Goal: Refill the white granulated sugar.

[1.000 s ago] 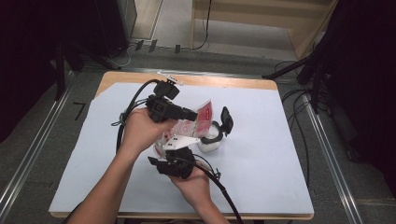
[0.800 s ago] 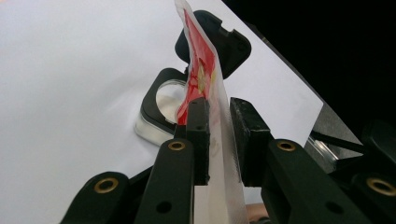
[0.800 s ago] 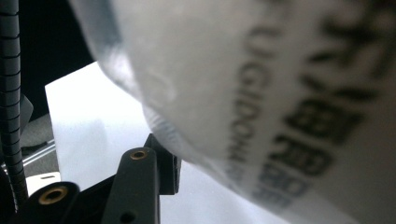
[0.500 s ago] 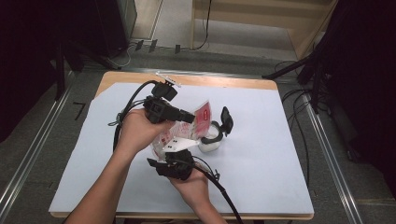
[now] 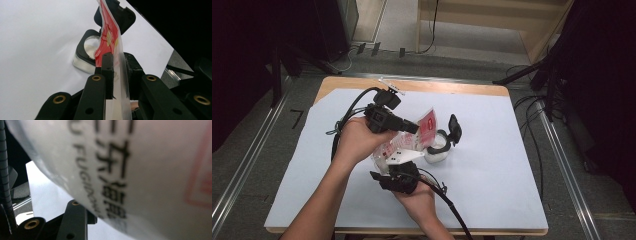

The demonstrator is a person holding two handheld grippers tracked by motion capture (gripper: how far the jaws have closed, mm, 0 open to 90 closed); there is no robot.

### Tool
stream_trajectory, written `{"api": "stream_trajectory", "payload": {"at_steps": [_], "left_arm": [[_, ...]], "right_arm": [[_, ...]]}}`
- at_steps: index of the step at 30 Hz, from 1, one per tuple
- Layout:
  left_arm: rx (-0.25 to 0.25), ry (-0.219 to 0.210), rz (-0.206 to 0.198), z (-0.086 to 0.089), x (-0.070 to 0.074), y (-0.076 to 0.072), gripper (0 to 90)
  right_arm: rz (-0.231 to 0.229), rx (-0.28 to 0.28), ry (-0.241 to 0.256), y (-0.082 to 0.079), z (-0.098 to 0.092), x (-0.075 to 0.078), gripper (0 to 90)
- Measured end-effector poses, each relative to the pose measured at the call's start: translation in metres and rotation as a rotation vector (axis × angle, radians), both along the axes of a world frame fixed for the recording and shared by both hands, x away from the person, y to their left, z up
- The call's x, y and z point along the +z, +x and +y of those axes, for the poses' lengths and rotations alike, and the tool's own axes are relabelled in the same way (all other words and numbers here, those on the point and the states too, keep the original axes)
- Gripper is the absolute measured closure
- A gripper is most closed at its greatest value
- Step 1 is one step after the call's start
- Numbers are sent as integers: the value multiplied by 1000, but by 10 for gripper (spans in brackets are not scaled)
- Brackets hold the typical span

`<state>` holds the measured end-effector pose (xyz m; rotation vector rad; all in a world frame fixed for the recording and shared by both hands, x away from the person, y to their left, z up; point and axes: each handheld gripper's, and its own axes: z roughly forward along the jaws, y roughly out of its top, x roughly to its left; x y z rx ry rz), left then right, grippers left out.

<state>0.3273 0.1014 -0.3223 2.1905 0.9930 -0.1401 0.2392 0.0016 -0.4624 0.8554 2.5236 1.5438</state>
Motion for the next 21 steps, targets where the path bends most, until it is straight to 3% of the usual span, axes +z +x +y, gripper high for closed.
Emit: {"api": "stream_trajectory", "payload": {"at_steps": [9,14,21], "left_arm": [[-7,17,1,-5,-5,2,803],[-25,54,11,-13,-12,5,801],[-46,42,61,-16,-21,11,804]], "right_arm": [[-11,15,-8,-1,0,-6,608],[-9,26,-23,-2,1,-11,602],[-12,37,-34,-2,1,-18,599]]}}
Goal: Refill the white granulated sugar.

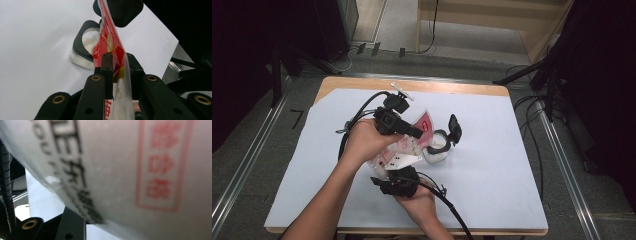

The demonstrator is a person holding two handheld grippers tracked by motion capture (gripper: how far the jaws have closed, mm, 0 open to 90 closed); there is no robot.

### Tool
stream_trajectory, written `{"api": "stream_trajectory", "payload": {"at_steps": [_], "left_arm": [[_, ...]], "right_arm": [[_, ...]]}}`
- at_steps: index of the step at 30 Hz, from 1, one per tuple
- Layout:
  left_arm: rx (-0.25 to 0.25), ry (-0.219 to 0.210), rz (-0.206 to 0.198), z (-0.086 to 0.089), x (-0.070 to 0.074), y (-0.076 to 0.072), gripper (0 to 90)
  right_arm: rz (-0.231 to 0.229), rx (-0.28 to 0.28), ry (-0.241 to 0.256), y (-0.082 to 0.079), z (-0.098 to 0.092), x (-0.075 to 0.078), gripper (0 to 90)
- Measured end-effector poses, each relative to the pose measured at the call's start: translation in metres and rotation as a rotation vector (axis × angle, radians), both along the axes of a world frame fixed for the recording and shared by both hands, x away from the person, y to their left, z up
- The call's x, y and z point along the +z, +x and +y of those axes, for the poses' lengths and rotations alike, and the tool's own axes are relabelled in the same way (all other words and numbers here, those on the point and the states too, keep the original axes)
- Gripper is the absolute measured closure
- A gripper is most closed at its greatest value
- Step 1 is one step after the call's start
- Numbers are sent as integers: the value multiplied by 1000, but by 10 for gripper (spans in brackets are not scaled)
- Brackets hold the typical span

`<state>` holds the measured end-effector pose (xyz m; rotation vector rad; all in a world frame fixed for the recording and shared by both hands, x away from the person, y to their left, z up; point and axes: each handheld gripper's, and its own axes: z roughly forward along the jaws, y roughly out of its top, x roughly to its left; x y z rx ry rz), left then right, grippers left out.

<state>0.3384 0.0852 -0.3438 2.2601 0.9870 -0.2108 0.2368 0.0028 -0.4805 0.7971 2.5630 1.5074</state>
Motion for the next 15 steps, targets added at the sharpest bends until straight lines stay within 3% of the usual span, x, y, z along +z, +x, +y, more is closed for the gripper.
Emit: {"api": "stream_trajectory", "payload": {"at_steps": [4,8,15], "left_arm": [[-8,-23,20,2,-5,2,816],[-31,-20,0,5,-3,0,866],[-12,-94,-6,18,8,-6,874]], "right_arm": [[-5,0,-4,-1,0,-2,597],[0,0,-12,0,0,-4,597],[-14,-14,10,2,-6,-2,590]]}}
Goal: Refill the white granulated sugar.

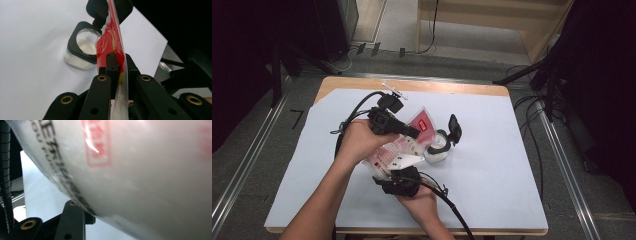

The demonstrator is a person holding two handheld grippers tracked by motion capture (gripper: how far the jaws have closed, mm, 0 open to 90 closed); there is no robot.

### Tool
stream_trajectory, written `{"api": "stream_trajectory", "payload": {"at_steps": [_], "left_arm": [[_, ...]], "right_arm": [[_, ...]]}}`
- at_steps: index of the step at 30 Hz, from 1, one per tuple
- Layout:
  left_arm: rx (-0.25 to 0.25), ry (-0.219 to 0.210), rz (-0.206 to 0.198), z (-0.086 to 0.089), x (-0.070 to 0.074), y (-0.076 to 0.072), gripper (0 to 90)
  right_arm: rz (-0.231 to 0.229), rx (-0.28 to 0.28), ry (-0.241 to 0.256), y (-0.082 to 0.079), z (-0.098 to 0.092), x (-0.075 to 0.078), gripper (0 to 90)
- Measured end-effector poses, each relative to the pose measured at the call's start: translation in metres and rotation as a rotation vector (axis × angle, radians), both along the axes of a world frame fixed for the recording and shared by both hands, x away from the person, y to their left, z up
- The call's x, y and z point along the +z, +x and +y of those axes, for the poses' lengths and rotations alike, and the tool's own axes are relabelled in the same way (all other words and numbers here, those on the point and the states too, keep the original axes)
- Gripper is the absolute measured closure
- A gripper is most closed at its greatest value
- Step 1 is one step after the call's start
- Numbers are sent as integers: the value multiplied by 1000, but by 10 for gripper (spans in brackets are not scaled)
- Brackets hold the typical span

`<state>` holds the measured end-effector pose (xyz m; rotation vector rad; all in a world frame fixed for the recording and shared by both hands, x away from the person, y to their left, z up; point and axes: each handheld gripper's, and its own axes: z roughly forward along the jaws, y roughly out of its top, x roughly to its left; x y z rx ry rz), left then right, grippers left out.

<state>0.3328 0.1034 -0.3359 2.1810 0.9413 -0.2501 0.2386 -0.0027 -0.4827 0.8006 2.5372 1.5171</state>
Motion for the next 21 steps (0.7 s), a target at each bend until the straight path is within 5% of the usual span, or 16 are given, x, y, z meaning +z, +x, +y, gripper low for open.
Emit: {"api": "stream_trajectory", "payload": {"at_steps": [14,21], "left_arm": [[27,-67,5,27,7,-4,870],[22,-93,-37,36,11,-7,879]], "right_arm": [[-11,-66,26,7,-14,-6,548],[4,-99,25,12,-22,-7,534]]}}
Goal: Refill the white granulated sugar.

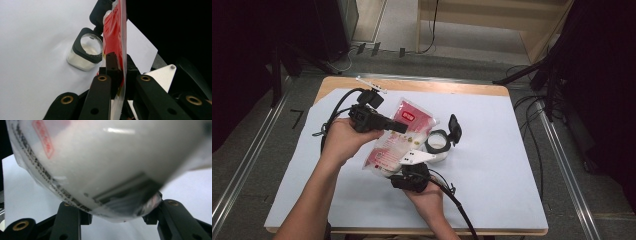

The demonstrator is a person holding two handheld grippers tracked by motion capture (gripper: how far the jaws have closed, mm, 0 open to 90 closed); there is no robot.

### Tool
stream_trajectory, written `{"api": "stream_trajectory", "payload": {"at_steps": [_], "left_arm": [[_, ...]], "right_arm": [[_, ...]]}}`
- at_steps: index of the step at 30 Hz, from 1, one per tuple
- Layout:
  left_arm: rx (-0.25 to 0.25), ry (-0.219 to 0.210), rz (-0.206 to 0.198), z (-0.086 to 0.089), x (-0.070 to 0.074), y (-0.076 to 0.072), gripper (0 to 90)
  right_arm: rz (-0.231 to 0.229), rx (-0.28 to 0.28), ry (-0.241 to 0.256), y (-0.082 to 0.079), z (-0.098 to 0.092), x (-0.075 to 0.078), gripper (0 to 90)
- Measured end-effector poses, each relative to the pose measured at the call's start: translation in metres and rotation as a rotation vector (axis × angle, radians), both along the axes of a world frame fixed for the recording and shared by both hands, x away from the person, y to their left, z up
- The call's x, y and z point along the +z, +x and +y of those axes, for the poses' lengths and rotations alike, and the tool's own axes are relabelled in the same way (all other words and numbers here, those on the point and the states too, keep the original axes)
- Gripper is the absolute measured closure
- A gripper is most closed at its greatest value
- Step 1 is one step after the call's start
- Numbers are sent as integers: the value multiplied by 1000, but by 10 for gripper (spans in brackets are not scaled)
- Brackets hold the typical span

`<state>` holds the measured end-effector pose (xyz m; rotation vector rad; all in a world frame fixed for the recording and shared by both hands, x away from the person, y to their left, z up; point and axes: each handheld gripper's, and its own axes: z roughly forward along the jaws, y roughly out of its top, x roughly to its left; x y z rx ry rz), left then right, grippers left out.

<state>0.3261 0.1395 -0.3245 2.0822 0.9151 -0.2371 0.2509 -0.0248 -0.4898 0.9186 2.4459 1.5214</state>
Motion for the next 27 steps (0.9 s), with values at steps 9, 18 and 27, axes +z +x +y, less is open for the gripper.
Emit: {"api": "stream_trajectory", "payload": {"at_steps": [9,18,27], "left_arm": [[-13,-27,-52,8,9,-4,900],[40,-60,-149,20,23,-9,900],[99,-22,-165,26,13,4,900]], "right_arm": [[35,18,-12,9,-7,5,482],[36,24,-23,18,-20,9,473],[35,59,9,23,-38,17,472]]}}
